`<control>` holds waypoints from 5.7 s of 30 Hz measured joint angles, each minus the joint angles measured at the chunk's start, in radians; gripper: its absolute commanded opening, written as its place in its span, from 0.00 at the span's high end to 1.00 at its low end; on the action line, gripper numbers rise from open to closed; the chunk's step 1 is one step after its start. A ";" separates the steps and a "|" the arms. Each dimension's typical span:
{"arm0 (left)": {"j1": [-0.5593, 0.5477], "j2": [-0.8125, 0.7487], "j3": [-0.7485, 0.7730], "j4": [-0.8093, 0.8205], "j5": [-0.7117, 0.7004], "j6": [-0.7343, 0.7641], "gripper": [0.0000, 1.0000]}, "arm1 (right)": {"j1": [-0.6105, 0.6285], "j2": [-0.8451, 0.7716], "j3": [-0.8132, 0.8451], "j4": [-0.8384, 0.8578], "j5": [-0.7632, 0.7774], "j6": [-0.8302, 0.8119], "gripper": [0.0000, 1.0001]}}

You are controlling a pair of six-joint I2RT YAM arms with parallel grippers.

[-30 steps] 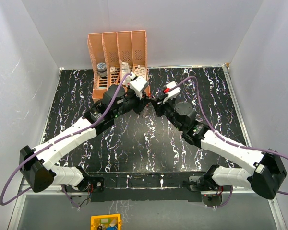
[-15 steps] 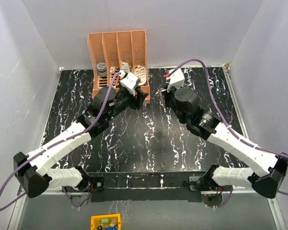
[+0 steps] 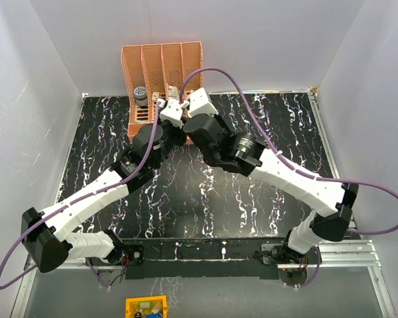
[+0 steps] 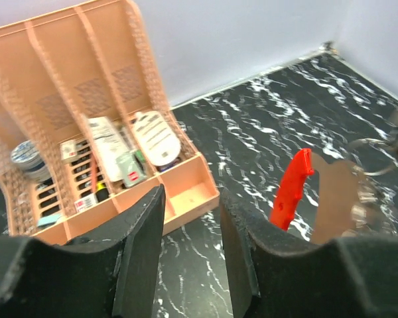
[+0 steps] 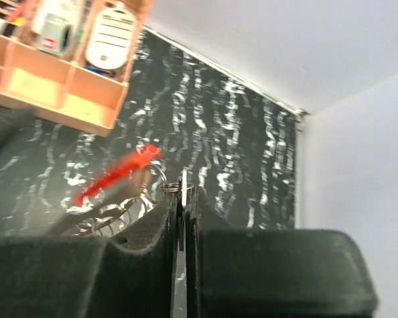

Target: Remove the keys from the keyring

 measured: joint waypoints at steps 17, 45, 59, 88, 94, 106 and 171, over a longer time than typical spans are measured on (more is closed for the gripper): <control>0.002 -0.196 -0.238 0.292 -0.081 0.063 0.58 | 0.137 -0.116 -0.069 0.075 0.109 -0.280 1.00; 0.383 -0.089 0.124 0.186 0.530 -0.234 0.57 | 0.154 -0.260 -0.030 0.220 -0.144 -0.523 1.00; 0.387 0.097 0.136 0.583 1.126 -0.654 0.38 | 0.154 -0.268 -0.047 0.236 -0.152 -0.523 1.00; 0.389 0.317 0.170 1.010 1.373 -0.975 0.45 | 0.154 -0.272 -0.069 0.260 -0.182 -0.506 1.00; 0.379 0.317 0.192 1.034 1.389 -1.004 0.51 | 0.154 -0.272 -0.082 0.266 -0.183 -0.504 1.00; 0.322 0.337 0.196 1.011 1.402 -0.995 0.60 | 0.154 -0.272 -0.082 0.275 -0.192 -0.503 1.00; 0.266 0.053 0.082 0.546 1.080 -0.461 1.00 | 0.154 -0.265 -0.128 0.412 -0.129 -0.591 1.00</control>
